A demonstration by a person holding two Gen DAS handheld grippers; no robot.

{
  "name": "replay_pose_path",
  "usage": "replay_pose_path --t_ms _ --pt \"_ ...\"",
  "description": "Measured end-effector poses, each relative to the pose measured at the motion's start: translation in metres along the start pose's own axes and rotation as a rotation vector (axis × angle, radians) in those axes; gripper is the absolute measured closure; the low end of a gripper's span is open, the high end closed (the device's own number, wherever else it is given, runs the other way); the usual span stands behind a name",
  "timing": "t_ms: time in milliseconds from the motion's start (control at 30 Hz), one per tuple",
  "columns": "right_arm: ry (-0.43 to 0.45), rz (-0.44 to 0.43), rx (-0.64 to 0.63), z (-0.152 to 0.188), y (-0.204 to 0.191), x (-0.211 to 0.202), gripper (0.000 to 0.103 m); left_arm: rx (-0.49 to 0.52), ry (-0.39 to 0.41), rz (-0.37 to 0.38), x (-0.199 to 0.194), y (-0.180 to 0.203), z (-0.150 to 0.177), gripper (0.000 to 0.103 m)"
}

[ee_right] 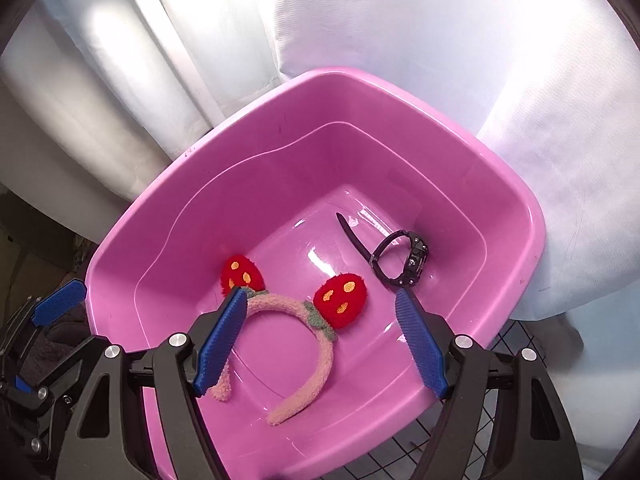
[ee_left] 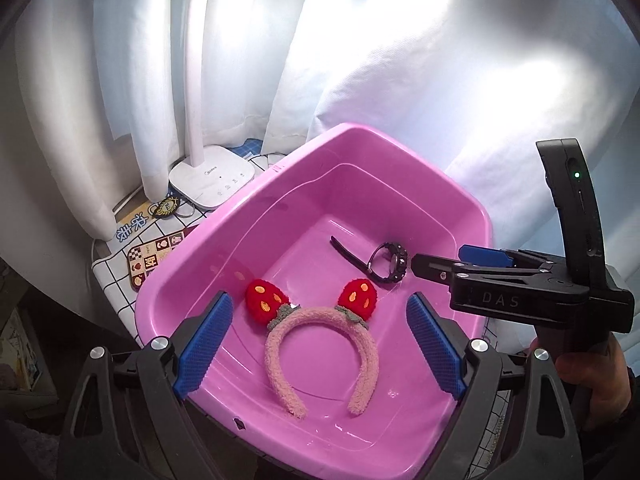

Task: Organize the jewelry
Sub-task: 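Withdraw both tools from the tub back over the table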

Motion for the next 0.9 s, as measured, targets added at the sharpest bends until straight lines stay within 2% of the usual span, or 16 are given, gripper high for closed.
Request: replay_pose_path --t_ms 200,367,533,633,900 --pt "0.082 0.013 0.078 0.029 0.015 -0.038 0.03 0.07 0.053 0.032 -0.022 0.018 0.005 0.01" --pt "0.125 0.076 0.117 0.062 0.028 -0.067 0.03 0.066 0.031 0.056 -0.026 0.029 0.018 0.009" --pt "0.154 0.085 0.177 0.102 0.039 -0.087 0.03 0.071 0.022 0.058 -0.031 0.039 0.033 0.009" --pt "0.163 0.11 0.211 0.129 0.046 -0.099 0.03 0.081 0.025 0.06 -0.039 0.048 0.045 0.009" --pt "0.163 0.134 0.299 0.227 0.052 -0.12 0.03 0.123 0.026 0.066 -0.059 0.079 0.089 0.008"
Point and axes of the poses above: each gripper's, at about its wrist camera, not at the fingertips, and x roughly the way its jaws point, y to its right, z to its underside, the point moved 4 cm from there along x, roughly the way its jaws point, and after that the axes turned 11 degrees about -x, right-handed, at the moved point
